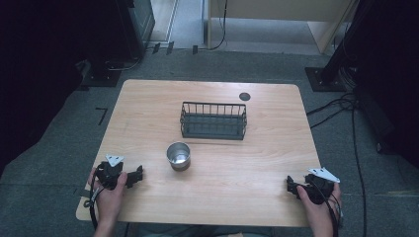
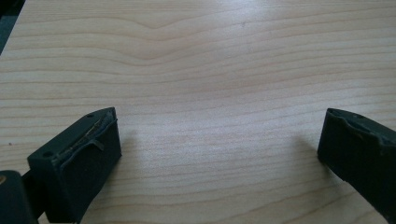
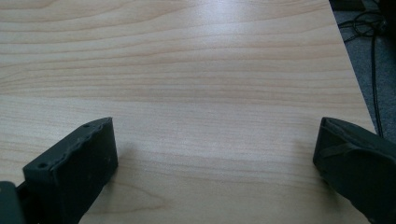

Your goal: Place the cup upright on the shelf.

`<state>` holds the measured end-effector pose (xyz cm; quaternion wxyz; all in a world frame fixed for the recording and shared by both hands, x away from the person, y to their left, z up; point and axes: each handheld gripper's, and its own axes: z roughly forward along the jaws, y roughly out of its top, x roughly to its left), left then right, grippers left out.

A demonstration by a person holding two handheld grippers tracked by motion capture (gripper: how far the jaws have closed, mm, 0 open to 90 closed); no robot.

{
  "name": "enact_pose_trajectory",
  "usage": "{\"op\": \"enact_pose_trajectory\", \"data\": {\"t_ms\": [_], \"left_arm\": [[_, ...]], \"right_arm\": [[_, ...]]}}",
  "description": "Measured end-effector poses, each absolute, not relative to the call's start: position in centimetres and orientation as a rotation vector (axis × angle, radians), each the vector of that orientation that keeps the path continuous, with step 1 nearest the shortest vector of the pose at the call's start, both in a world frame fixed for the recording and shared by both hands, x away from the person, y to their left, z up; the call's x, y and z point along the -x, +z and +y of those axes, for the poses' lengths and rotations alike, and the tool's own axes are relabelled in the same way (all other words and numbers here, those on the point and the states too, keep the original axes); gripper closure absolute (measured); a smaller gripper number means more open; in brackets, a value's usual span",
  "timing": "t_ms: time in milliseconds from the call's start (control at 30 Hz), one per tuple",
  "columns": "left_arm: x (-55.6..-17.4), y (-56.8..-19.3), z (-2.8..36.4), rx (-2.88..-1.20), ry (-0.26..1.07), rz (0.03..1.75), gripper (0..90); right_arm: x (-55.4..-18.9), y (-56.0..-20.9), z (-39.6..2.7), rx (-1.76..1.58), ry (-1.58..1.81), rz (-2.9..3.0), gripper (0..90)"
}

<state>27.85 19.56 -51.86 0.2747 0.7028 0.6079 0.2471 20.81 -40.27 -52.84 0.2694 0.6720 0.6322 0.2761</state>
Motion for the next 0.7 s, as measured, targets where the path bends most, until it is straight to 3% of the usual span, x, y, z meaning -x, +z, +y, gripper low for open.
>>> {"op": "enact_pose_trajectory", "data": {"t_ms": [167, 700], "left_arm": [[-27.5, -51.5, 19.7, -1.882, 0.705, 1.648, 0.0], [-25.3, -47.6, 17.3, -1.832, 0.622, 1.468, 0.0]], "right_arm": [[-20.9, -52.9, -40.3, -1.802, 0.748, 1.713, 0.0], [-20.9, -52.8, -40.5, -1.788, 0.757, 1.733, 0.0]]}}
